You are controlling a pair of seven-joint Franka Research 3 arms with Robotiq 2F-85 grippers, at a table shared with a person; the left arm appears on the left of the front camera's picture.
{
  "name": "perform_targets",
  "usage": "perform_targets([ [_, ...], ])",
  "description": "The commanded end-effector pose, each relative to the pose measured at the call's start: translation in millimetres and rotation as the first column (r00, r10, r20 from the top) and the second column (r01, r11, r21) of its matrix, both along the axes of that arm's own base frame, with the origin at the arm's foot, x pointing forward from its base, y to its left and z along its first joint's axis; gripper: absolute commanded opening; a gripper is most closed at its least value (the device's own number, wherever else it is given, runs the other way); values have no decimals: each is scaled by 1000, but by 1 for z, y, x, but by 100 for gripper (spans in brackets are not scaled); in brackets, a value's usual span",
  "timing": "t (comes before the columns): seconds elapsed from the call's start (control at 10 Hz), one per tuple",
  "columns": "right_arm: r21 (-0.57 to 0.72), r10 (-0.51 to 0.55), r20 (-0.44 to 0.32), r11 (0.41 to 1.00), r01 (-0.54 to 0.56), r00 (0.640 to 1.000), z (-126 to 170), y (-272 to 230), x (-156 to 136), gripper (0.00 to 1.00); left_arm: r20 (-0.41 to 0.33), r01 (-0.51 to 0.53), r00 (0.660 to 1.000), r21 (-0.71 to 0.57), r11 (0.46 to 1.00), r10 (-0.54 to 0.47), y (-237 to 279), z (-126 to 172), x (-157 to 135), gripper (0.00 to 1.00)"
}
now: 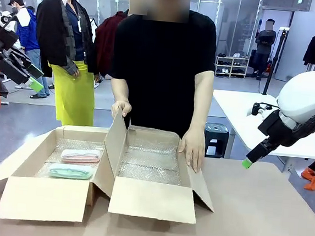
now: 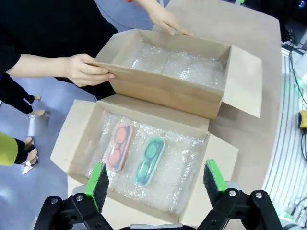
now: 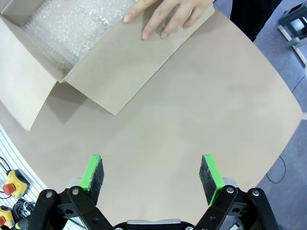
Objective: Pack the glasses set securely to prepare it for shipping.
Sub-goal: Position the Package Box on the left side of the table.
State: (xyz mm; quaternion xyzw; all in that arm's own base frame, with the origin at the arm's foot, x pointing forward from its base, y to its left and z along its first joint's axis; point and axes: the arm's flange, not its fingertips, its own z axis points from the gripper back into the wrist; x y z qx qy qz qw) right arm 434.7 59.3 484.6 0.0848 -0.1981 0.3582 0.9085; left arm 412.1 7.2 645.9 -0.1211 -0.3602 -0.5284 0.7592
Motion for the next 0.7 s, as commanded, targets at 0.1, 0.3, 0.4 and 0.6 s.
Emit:
perform_targets([
  [0.1, -11, 0, -2, 1000, 0, 1000, 2, 1, 0, 100, 4, 0, 1000, 13, 1000, 0, -1, 1, -1, 100],
  [0.3, -11, 0, -2, 1000, 0, 1000, 2, 1, 0, 100, 4, 0, 1000, 13, 1000, 0, -1, 1, -1, 100],
  [0.4, -11, 0, -2, 1000, 0, 1000, 2, 1, 0, 100, 4, 0, 1000, 13, 1000, 0, -1, 1, -1, 100],
  [0.6, -11, 0, -2, 1000, 0, 1000, 2, 1, 0, 100, 4, 0, 1000, 13, 1000, 0, -1, 1, -1, 100],
])
